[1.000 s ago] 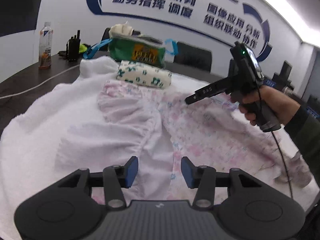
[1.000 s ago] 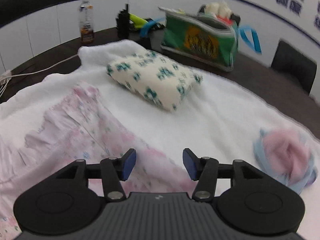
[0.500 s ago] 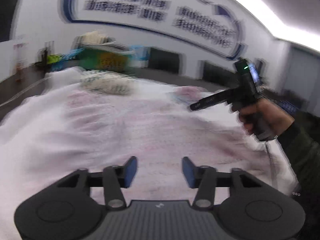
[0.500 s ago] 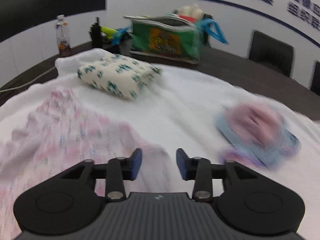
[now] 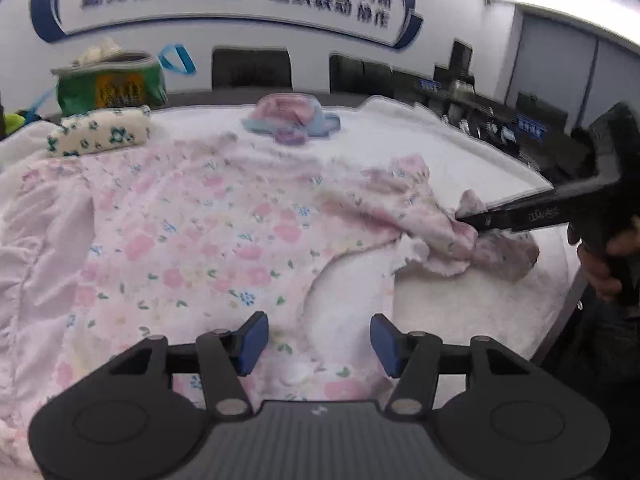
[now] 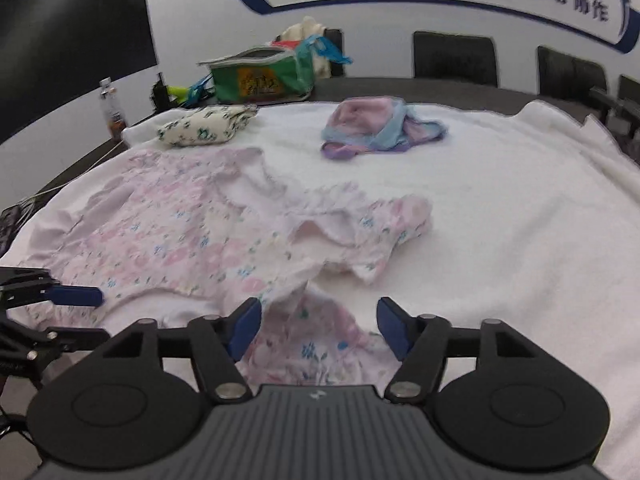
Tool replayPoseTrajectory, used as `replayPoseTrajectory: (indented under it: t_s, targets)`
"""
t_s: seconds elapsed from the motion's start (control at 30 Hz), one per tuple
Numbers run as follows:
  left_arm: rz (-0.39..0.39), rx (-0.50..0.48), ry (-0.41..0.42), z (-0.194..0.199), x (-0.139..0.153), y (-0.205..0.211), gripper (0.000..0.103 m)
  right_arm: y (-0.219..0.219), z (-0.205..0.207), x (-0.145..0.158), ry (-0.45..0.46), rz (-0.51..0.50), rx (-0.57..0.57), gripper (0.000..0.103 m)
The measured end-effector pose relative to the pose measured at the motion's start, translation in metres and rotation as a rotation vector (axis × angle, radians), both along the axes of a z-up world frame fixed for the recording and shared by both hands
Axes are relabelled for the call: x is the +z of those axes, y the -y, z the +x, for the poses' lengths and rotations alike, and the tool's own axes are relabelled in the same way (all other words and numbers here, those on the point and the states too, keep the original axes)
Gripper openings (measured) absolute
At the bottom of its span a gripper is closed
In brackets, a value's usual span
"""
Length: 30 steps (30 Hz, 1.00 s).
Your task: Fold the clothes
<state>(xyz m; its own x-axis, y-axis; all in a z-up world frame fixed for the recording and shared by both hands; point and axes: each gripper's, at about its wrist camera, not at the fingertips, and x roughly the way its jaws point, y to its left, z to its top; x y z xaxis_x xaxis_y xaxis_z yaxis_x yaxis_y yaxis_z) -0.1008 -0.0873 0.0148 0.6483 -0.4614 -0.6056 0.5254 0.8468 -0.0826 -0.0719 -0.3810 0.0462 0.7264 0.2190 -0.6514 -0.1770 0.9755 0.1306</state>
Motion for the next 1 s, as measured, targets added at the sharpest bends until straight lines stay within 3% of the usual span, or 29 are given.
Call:
replayPoseTrajectory:
  t_s: [0.03, 0.1, 0.2, 0.27, 0.3, 0.33, 0.4, 0.47, 0.57, 0.67, 0.73, 0.8, 0.9, 1.0]
  targets:
    - [0.009, 0.001, 0.004, -0.001, -0.001, 0.001, 0.054, 0.001, 0.004, -0.005, -0.02, 0.006, -0.004, 0.001]
    - [0.028, 0.004, 0.013, -0.003, -0.003, 0.002, 0.054, 0.012, 0.01, -0.004, -0.012, 0.074, -0.083, 0.002]
    - [0.055, 0.007, 0.024, -0.005, -0.006, 0.005, 0.054, 0.049, 0.012, 0.009, 0.008, 0.273, -0.198, 0.003]
    - [0.058, 0.001, 0.014, -0.003, -0.004, 0.004, 0.054, 0.058, 0.016, 0.011, 0.001, 0.199, -0.289, 0.01]
    - [0.055, -0.002, 0.007, -0.002, -0.003, 0.002, 0.054, 0.061, 0.019, 0.011, -0.009, 0.155, -0.324, 0.036]
    - [0.045, -0.002, -0.007, 0.0, -0.001, 0.001, 0.054, 0.062, 0.021, 0.011, -0.014, 0.136, -0.329, 0.045]
    - [-0.004, -0.018, -0.028, 0.003, 0.008, 0.001, 0.054, 0.064, 0.028, 0.016, 0.006, 0.134, -0.3, 0.049]
    - [-0.029, -0.059, 0.008, 0.002, 0.017, 0.013, 0.055, 0.075, 0.048, 0.017, -0.011, 0.174, -0.288, 0.063]
    - [-0.06, -0.117, 0.063, 0.001, 0.03, 0.032, 0.056, 0.084, 0.082, 0.012, -0.066, 0.203, -0.267, 0.065]
    - [0.038, -0.109, 0.139, 0.003, 0.025, 0.06, 0.056, 0.09, 0.114, 0.001, -0.115, 0.292, -0.219, 0.065]
    - [0.049, -0.114, 0.12, 0.008, 0.02, 0.069, 0.056, 0.097, 0.119, -0.001, -0.139, 0.306, -0.264, 0.065]
    - [0.041, -0.141, 0.095, 0.011, 0.015, 0.072, 0.056, 0.097, 0.107, 0.003, -0.122, 0.309, -0.222, 0.067]
    - [0.044, -0.162, 0.06, 0.019, 0.007, 0.074, 0.056, 0.094, 0.06, 0.003, -0.013, 0.289, -0.082, 0.082]
    - [0.055, -0.155, 0.023, 0.029, -0.001, 0.075, 0.053, 0.077, 0.014, -0.006, 0.09, 0.138, 0.027, 0.083]
